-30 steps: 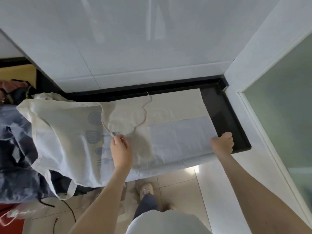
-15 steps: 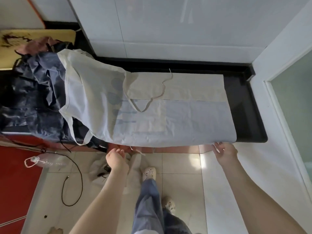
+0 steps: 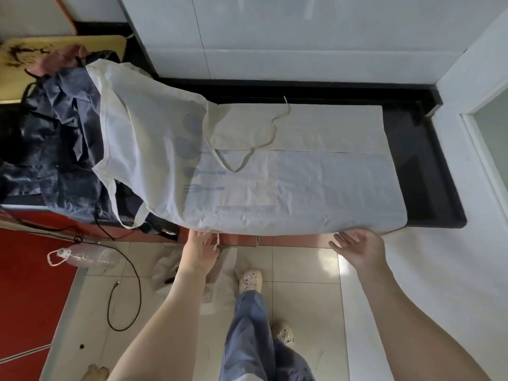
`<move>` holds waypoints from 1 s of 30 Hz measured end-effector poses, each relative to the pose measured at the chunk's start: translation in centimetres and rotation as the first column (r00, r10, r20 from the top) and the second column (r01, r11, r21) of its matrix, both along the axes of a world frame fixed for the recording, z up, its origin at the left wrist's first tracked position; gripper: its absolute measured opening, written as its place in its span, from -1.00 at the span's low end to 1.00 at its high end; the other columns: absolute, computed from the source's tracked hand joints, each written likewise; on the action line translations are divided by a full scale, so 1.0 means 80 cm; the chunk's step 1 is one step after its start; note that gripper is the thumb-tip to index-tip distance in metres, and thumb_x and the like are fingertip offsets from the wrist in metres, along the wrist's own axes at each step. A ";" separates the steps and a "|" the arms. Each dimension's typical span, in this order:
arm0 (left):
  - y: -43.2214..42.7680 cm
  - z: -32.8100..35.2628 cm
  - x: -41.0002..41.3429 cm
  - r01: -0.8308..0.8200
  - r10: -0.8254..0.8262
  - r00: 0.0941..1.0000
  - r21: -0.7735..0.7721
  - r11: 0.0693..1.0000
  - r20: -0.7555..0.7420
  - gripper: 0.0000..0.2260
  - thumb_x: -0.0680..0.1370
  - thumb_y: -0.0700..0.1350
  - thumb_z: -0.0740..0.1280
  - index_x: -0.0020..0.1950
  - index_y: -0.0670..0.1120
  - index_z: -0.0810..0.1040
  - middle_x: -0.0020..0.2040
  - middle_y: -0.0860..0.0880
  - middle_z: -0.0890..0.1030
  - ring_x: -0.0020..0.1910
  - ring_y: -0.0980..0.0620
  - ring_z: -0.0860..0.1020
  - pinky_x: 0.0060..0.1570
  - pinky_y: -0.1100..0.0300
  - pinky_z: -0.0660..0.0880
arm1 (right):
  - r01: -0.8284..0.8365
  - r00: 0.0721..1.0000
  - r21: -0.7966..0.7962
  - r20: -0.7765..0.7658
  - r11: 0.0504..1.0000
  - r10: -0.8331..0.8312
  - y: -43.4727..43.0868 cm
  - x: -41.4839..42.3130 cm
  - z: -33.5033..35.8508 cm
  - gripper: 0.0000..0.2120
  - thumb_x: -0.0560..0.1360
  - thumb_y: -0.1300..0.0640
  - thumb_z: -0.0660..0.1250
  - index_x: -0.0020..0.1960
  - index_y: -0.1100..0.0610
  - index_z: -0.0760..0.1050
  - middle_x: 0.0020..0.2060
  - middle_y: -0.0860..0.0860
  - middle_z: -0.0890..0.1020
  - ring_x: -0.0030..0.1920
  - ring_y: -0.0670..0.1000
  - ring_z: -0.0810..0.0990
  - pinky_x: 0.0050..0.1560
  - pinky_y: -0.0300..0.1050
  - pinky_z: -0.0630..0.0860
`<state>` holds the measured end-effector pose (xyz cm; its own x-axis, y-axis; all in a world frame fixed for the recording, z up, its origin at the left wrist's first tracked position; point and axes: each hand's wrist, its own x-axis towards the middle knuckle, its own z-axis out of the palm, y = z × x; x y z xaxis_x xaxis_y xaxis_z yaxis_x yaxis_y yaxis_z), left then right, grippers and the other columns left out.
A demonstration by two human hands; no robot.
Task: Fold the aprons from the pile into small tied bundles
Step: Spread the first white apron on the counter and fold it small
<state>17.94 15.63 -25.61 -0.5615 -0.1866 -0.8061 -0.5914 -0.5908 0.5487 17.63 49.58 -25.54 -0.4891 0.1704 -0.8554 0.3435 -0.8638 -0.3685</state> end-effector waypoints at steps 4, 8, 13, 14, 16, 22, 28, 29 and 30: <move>0.004 0.002 0.000 0.095 -0.101 0.990 -0.066 0.993 -0.097 -0.90 0.63 -0.06 0.22 0.05 0.04 0.53 0.11 0.06 0.58 0.13 0.12 0.51 0.24 0.15 0.35 | 0.106 0.993 -0.191 -0.035 0.976 -0.115 -0.022 0.000 -0.017 -0.33 0.53 0.13 0.23 0.55 0.10 -0.01 0.45 0.25 0.23 0.51 0.23 0.15 0.43 0.30 0.05; 0.005 0.002 0.017 0.285 -0.298 0.952 -0.152 0.946 -0.066 -0.78 0.58 0.09 0.28 0.12 0.00 0.56 0.02 0.04 0.67 0.06 0.02 0.60 0.02 0.15 0.49 | 0.096 0.984 -0.285 -0.115 0.954 -0.133 -0.046 0.023 -0.036 -0.44 0.39 0.11 0.41 0.31 0.19 0.28 0.03 0.14 0.55 0.17 0.15 0.51 0.42 0.21 0.16; 0.003 0.034 0.022 0.230 -0.227 0.972 0.039 0.972 -0.065 -0.74 0.59 -0.07 0.26 0.18 -0.18 0.57 0.17 -0.18 0.62 0.08 -0.14 0.62 0.20 -0.10 0.48 | -0.002 0.997 -0.179 -0.081 0.984 -0.012 -0.050 0.033 -0.018 -0.53 0.30 0.07 0.49 0.16 0.17 0.50 0.06 0.08 0.54 0.19 0.09 0.50 0.31 0.25 0.35; 0.004 0.042 0.021 0.177 -0.170 0.983 0.101 0.979 -0.071 -0.72 0.58 -0.09 0.26 0.21 -0.20 0.56 0.23 -0.20 0.58 0.15 -0.16 0.59 0.28 -0.10 0.42 | -0.008 0.998 -0.190 -0.057 0.982 -0.003 -0.051 0.034 -0.012 -0.55 0.37 0.04 0.47 0.20 0.17 0.49 0.10 0.10 0.54 0.21 0.13 0.50 0.31 0.29 0.35; 0.012 0.069 0.021 0.129 -0.113 0.989 0.194 0.972 -0.092 -0.70 0.58 -0.06 0.24 0.19 -0.20 0.57 0.21 -0.21 0.58 0.16 -0.19 0.57 0.31 -0.11 0.38 | 0.029 0.999 -0.221 -0.015 0.975 -0.033 -0.057 0.040 0.004 -0.55 0.44 0.00 0.44 0.24 0.17 0.46 0.14 0.13 0.56 0.19 0.16 0.53 0.29 0.23 0.39; 0.012 0.125 -0.010 -0.106 0.102 0.993 0.060 0.993 0.065 -0.85 0.56 -0.03 0.32 -0.05 -0.12 0.51 -0.06 -0.08 0.65 -0.11 -0.08 0.65 -0.09 0.07 0.60 | 0.239 0.970 -0.018 -0.044 0.971 -0.239 -0.038 0.039 0.061 -0.84 0.56 0.20 0.23 0.06 0.06 0.55 -0.14 -0.08 0.64 -0.14 -0.08 0.61 -0.35 -0.27 0.55; 0.017 0.169 -0.049 -0.262 0.265 0.964 -0.080 0.962 0.031 -0.71 0.55 -0.17 0.33 -0.32 -0.05 0.33 -0.54 0.04 0.34 -0.59 0.15 0.33 -0.46 0.31 0.38 | 0.332 0.938 0.158 -0.158 0.930 -0.308 -0.008 -0.006 0.140 -0.93 0.55 0.16 0.23 -0.02 0.08 0.49 -0.19 -0.02 0.59 -0.24 -0.02 0.58 -0.38 -0.23 0.51; 0.022 0.177 -0.052 -0.226 0.227 0.974 -0.166 0.960 -0.017 -0.78 0.59 -0.20 0.27 -0.24 -0.05 0.38 -0.49 0.01 0.38 -0.56 0.20 0.41 -0.44 0.34 0.39 | 0.303 0.948 0.195 -0.159 0.933 -0.275 -0.005 -0.016 0.148 -0.94 0.55 0.16 0.23 -0.06 0.11 0.47 -0.22 0.02 0.58 -0.27 0.01 0.56 -0.38 -0.20 0.50; 0.025 0.180 -0.062 -0.133 0.120 0.991 -0.276 0.952 -0.066 -0.89 0.63 -0.20 0.21 -0.08 -0.07 0.46 -0.37 -0.03 0.45 -0.37 0.24 0.56 -0.32 0.34 0.44 | 0.269 0.959 0.241 -0.152 0.933 -0.238 -0.002 -0.028 0.157 -0.91 0.54 0.16 0.22 -0.12 0.14 0.44 -0.26 0.05 0.55 -0.32 0.03 0.53 -0.37 -0.17 0.48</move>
